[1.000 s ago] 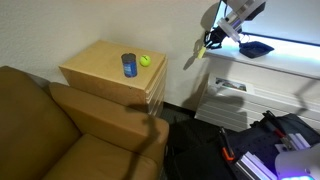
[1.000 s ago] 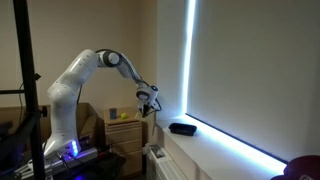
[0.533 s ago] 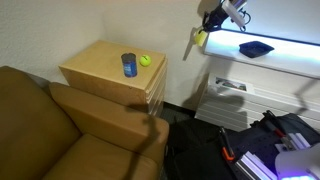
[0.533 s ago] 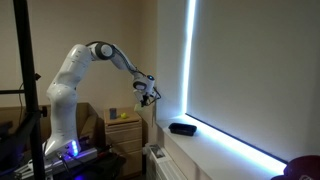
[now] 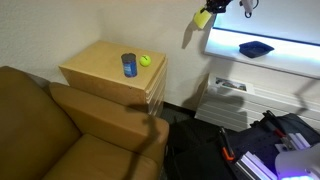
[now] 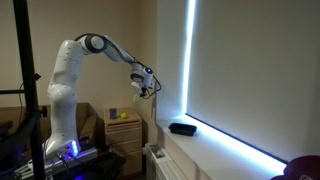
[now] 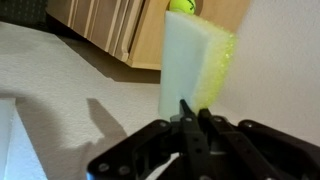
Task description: Put the object in the black tray on the night stand
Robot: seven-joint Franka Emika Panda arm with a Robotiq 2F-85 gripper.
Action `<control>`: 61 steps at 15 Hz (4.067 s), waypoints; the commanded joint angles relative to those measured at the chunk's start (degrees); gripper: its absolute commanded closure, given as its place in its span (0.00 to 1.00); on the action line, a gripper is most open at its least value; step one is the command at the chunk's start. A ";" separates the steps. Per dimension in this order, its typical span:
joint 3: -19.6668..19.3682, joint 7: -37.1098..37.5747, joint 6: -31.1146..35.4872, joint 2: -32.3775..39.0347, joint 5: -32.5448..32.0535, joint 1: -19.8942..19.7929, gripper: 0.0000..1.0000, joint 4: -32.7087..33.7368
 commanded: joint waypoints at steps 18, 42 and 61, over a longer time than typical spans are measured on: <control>5.43 24.20 6.08 22.99 -34.67 21.10 0.98 23.73; 11.67 17.42 26.00 29.62 -50.41 12.64 0.98 24.73; 7.25 19.21 20.26 47.63 -61.31 22.25 0.98 46.74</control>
